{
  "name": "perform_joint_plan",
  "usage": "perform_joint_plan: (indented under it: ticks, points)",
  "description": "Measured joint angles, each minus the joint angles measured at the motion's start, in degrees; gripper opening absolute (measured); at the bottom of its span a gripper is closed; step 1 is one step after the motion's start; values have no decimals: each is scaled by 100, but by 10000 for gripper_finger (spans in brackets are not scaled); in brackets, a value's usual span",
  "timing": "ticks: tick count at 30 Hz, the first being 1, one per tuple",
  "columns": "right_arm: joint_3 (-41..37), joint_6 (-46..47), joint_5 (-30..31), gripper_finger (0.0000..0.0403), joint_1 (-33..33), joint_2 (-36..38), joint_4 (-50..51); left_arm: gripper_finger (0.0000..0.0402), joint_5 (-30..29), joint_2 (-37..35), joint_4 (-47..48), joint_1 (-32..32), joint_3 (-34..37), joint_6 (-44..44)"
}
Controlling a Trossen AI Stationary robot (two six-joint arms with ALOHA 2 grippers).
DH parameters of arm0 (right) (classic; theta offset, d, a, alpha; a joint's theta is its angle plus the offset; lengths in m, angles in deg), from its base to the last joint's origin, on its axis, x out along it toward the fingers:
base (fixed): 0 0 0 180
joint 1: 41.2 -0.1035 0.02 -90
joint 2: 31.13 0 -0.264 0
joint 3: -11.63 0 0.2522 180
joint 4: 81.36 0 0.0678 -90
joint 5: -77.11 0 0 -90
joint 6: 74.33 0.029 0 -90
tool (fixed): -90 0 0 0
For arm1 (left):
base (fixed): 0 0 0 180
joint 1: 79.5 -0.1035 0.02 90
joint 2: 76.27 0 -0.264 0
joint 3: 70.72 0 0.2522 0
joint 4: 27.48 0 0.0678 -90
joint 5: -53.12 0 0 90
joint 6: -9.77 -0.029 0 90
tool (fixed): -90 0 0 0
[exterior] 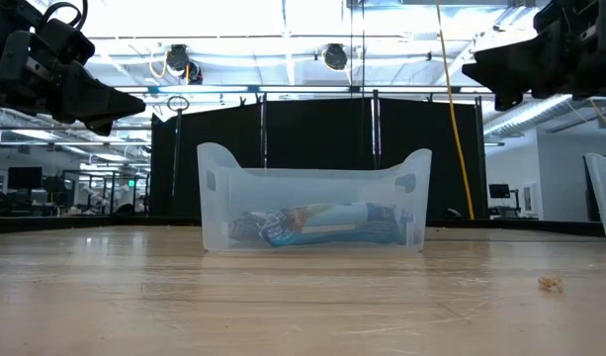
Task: Pick and place Granola Bars by type
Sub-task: Return to Home Position
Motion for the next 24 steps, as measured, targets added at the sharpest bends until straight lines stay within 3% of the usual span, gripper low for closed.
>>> perform_joint_plan:
  ticks: [24]
  points:
    - [-13, -15, -2, 144, -2, -2, 138, 42, 0, 0, -2, 0, 0, 0]
